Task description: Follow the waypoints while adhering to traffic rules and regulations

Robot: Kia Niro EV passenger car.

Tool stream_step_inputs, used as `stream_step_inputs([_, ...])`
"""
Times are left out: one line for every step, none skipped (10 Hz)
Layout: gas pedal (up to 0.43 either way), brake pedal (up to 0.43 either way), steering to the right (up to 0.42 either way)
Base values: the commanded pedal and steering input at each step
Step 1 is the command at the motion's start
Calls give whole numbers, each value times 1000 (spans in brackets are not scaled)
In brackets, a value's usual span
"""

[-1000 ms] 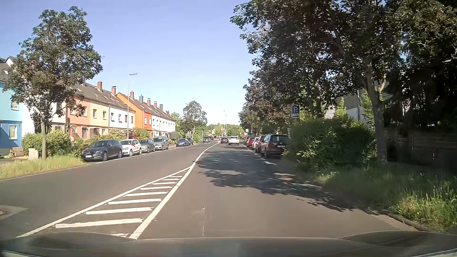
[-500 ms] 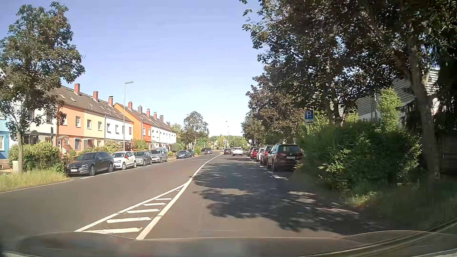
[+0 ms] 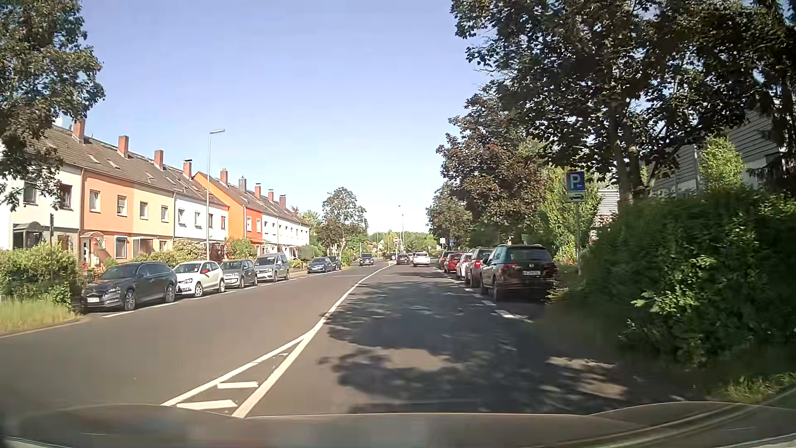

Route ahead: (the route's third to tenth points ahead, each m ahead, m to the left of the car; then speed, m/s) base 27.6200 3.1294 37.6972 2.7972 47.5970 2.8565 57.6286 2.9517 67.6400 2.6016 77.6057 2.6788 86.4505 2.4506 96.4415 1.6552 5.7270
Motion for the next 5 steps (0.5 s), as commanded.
stream_step_inputs([197, 0, -13])
stream_step_inputs([197, 0, -12])
stream_step_inputs([197, 0, -12])
stream_step_inputs([197, 0, -11])
stream_step_inputs([197, 0, -11])
